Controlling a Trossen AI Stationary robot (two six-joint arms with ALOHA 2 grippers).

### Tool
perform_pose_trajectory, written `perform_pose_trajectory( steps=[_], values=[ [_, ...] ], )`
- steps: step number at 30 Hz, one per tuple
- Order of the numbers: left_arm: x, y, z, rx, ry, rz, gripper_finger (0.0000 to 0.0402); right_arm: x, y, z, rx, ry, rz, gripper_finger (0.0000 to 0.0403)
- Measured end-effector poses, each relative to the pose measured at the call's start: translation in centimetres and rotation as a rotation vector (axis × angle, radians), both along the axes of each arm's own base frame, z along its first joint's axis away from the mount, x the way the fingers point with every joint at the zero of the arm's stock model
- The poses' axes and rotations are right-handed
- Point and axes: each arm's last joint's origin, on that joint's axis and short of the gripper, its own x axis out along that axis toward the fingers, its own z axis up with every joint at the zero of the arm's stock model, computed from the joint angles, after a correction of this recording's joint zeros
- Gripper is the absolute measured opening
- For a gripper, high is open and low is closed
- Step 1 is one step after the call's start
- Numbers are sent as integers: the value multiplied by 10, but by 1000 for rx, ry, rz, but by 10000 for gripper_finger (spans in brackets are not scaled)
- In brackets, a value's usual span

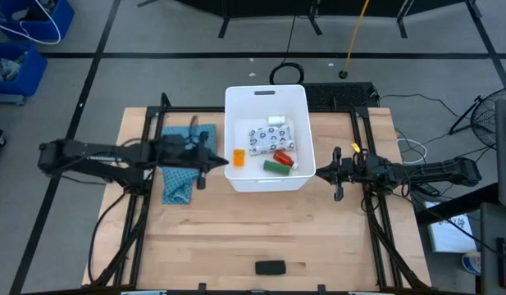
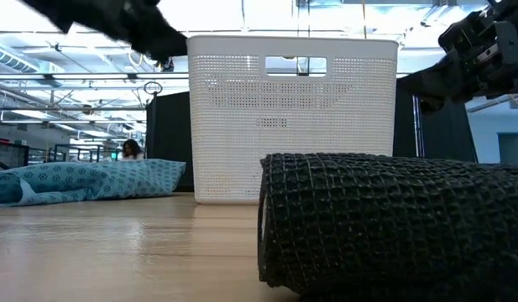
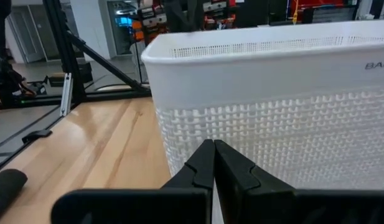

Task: Pick & place medical supplies in basket/bin
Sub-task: Put the black rolled bandage in the white bin

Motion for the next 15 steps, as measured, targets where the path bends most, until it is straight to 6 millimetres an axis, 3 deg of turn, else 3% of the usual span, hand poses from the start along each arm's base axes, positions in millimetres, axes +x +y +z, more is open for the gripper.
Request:
perform_pose_trajectory(
  steps=[8, 11, 15],
  values=[
    [-38, -15, -62, -94, -238, -24, 5, 0, 0, -1, -14, 7, 0, 0],
    [-47, -17, -71, -73, -335, 52, 3, 0, 0, 0, -19, 2, 0, 0],
    [-54, -16, -86, -71, -325, 81, 2, 0, 0, 1, -35, -3, 0, 0]
  ],
)
